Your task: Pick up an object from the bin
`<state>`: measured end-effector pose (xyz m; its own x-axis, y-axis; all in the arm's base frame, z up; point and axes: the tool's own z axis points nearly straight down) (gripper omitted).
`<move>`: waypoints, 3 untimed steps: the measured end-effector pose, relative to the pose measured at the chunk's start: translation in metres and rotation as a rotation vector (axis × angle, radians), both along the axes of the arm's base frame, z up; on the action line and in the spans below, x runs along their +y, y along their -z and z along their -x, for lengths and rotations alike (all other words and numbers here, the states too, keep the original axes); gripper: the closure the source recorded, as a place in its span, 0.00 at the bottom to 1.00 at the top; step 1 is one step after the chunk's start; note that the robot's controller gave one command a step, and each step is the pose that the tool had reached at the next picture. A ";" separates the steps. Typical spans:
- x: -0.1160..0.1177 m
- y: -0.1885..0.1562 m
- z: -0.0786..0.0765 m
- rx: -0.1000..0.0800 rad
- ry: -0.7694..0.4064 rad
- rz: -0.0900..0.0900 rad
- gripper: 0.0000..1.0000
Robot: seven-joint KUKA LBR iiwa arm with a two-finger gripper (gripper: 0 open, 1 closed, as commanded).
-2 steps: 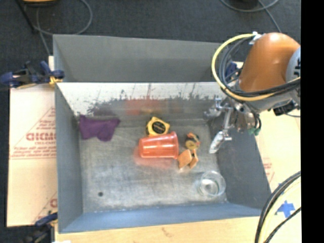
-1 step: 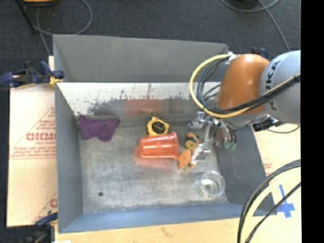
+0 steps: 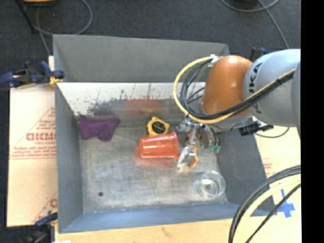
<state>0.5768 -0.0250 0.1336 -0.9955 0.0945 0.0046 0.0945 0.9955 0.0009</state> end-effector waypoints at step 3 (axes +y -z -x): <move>0.026 0.049 -0.035 -0.011 -0.080 0.013 1.00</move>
Offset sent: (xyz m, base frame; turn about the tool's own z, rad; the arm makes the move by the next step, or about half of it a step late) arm 0.0333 0.0219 -0.0636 -0.1345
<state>0.6118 0.0011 0.0850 -0.9999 0.0144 -0.0072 0.0145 0.9998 -0.0118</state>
